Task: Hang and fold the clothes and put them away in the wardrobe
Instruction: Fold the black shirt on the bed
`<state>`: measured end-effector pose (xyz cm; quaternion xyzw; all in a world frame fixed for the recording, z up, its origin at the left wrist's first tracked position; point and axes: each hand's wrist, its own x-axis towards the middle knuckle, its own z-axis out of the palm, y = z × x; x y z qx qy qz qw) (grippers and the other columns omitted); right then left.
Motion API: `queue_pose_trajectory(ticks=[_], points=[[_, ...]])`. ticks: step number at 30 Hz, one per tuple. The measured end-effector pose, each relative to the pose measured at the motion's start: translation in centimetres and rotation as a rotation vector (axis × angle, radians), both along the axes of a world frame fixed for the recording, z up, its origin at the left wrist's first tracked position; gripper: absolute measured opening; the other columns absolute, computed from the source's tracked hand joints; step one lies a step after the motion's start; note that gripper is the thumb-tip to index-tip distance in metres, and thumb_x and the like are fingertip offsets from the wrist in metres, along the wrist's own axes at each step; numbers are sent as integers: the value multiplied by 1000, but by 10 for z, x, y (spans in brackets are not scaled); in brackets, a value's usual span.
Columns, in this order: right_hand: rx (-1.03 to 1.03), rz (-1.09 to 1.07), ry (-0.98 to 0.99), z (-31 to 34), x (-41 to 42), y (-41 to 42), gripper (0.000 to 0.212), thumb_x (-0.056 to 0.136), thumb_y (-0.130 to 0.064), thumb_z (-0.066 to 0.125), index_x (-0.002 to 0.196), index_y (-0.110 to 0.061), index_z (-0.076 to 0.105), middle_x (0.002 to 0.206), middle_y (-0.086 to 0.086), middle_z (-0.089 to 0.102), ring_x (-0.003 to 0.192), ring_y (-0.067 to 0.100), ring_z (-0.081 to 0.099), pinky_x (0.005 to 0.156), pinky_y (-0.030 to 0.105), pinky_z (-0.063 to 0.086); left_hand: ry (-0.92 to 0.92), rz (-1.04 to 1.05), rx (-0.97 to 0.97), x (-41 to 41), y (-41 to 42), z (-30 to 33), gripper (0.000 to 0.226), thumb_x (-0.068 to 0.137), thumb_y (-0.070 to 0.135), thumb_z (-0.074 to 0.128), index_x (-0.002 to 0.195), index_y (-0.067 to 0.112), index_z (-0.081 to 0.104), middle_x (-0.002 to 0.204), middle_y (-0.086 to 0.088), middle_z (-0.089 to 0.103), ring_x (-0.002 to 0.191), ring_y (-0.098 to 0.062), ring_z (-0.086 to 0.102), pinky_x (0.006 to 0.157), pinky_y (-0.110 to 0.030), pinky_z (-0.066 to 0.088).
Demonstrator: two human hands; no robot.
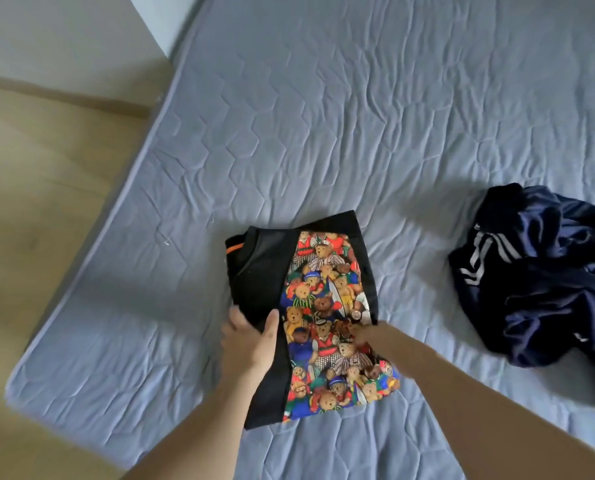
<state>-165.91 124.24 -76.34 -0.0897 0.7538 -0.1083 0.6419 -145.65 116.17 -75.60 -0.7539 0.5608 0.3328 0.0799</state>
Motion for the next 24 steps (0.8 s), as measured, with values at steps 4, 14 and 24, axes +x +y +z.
queue_pose_trajectory(ticks=[4,14,24], points=[[-81,-74,151,-6,4,-35,95,58,-78,64,126,-18,33,113,6,54,104,24,55,86,38,48,-103,-684,-126,-8,-44,-15,59,97,58,27,150,42,7,159,1,-1,146,-29,0,116,-51,15],[-189,-96,364,-69,3,-86,120,32,-87,60,123,-10,50,116,9,61,103,28,62,88,42,54,-118,-1202,-251,-29,-119,-62,65,86,75,29,144,52,11,160,6,-3,147,-22,-11,107,-70,-13],[-396,-362,128,-3,16,-115,20,81,-29,74,84,-25,55,78,5,71,71,24,69,69,40,60,118,-717,162,-7,-173,-21,65,56,74,72,90,20,60,95,3,63,86,-16,62,78,-38,52]])
